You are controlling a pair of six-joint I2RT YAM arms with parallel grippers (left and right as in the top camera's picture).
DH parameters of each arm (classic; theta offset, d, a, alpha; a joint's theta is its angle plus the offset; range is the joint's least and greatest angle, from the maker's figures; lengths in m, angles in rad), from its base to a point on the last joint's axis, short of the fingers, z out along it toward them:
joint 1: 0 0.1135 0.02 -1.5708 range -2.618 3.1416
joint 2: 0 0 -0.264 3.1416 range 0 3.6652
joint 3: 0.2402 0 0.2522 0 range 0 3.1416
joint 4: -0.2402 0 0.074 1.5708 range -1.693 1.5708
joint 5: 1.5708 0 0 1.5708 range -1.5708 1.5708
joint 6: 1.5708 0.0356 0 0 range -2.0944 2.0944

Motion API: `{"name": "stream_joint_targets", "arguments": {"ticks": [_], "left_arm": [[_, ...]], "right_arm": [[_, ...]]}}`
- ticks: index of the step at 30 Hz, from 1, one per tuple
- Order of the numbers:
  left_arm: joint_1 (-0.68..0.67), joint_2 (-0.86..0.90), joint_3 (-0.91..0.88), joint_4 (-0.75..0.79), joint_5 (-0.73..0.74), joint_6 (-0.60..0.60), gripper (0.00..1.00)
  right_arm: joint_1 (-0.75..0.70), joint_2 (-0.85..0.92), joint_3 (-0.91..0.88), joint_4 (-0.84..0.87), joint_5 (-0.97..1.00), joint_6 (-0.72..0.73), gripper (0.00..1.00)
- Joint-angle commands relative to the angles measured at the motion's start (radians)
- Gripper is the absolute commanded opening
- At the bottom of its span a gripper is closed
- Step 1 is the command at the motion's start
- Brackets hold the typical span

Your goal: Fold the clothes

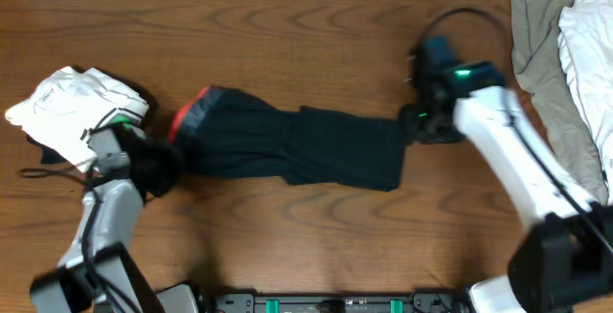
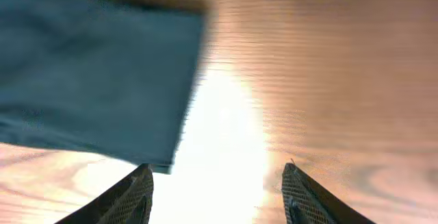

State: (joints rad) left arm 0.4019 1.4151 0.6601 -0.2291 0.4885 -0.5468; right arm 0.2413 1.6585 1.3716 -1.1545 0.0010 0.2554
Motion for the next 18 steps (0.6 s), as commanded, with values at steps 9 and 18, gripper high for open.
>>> {"name": "stream_joint_targets", "arguments": {"ticks": [9,18], "left_arm": [[-0.13,-0.14,0.2,-0.176,0.027,0.128,0.06],[-0.56,-0.193,0.203,-0.153,-0.058,0.196,0.06]], "right_arm": [[-0.219,-0.084,0.001,-0.091,-0.062,-0.062,0.59],[-0.221,-0.084,0.001,-0.094,-0.078,-0.063,0.6]]}}
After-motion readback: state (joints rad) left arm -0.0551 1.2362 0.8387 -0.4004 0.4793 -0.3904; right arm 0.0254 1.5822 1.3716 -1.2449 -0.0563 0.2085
